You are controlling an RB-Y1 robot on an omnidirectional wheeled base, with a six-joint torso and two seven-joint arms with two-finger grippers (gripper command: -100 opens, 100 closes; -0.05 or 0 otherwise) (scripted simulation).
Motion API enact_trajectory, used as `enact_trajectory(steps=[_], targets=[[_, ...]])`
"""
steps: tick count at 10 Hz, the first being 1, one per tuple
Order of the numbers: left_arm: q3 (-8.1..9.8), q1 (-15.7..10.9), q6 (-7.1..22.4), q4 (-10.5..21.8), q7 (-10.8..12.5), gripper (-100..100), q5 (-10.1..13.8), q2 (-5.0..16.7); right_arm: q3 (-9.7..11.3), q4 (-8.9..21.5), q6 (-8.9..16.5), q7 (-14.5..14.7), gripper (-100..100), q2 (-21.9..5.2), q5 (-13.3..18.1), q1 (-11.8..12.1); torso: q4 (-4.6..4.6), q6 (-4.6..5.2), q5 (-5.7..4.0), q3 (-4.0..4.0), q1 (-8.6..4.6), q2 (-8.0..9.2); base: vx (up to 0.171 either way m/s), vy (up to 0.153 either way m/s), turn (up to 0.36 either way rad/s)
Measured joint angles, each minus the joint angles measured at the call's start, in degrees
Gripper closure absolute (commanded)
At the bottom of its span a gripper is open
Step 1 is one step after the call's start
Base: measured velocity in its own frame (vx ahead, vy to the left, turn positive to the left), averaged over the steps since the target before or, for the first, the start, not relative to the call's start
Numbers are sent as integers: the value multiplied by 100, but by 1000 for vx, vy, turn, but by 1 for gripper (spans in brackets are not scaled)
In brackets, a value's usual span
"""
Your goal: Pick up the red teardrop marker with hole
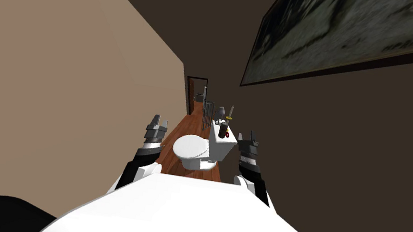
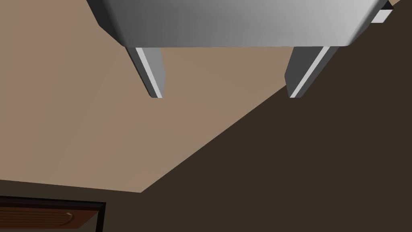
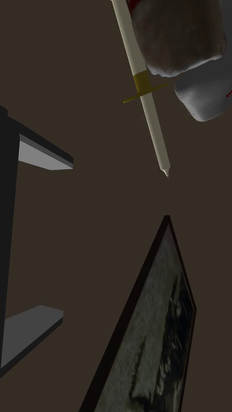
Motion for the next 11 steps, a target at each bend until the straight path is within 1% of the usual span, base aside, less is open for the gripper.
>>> enact_trajectory(steps=[2,4,5,6,7,8,10,11], targets=[[0,0,0,0,0,0,0,0,-23,61,12,43,-100,-298,122,26,-2,1,2,-5,11,-10,43,47,-67],[0,1,0,0,0,0,0,0,-67,149,75,131,-100,-649,341,45,-5,1,5,-12,22,-21,48,60,-56],[0,0,0,0,0,0,0,0,-74,214,68,161,-100,-754,402,52,-4,-1,4,-10,20,-16,50,64,-45],[0,1,0,0,0,0,0,0,-71,271,61,207,-100,-904,514,81,-4,0,5,-11,23,-19,60,95,-130],[0,1,0,0,0,0,0,-1,-122,378,64,250,-100,-1094,649,94,-5,1,7,-13,31,-22,42,69,-52],[-1,0,0,0,0,0,0,0,-136,416,79,280,-100,-1211,722,102,-4,-1,6,-11,25,-18,47,61,-49],[0,1,0,0,0,0,0,-1,-191,539,138,382,-100,-1573,1006,172,-6,2,7,-15,32,-27,66,94,-105],[-1,0,0,0,0,0,0,-1,-213,585,159,418,-100,-1710,1091,182,-6,-1,8,-14,31,-24,45,80,-74]])
